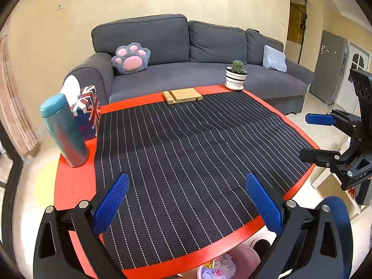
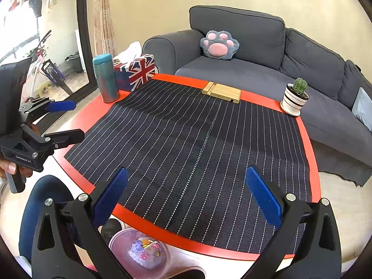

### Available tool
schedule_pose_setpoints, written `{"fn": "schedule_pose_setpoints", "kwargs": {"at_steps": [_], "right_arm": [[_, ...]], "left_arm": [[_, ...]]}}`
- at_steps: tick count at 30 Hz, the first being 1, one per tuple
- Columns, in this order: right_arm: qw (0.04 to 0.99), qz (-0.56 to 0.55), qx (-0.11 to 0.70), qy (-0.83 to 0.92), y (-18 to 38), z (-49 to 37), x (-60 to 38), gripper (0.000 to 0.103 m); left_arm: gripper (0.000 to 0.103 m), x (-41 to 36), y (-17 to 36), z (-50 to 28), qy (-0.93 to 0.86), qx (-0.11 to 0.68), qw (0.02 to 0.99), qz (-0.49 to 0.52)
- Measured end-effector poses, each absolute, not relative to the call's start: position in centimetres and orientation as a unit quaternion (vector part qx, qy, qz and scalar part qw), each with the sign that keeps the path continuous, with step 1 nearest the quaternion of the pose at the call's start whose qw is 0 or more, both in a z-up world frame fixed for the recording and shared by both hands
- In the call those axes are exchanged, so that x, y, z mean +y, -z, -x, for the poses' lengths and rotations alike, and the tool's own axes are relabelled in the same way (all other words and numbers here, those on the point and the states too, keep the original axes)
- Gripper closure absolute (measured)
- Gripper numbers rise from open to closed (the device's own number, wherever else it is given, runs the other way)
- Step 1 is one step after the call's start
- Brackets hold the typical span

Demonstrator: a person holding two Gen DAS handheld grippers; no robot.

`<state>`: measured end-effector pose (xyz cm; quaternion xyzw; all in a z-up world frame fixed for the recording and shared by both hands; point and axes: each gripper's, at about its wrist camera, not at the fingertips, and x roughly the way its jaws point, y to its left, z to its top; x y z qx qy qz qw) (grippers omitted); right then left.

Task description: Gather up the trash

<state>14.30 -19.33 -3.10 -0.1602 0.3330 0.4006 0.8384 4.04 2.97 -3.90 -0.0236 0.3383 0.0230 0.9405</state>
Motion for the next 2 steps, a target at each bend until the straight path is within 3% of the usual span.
{"fn": "schedule_pose_setpoints", "kwargs": {"at_steps": [2], "right_arm": [[0.839,0.161,0.333,-0.400,3.24,-14.40,-19.34,0.004]], "left_arm": [[0.006,3.09,3.95,-4.13,-0.023,0.338,0.940,0.025]]}}
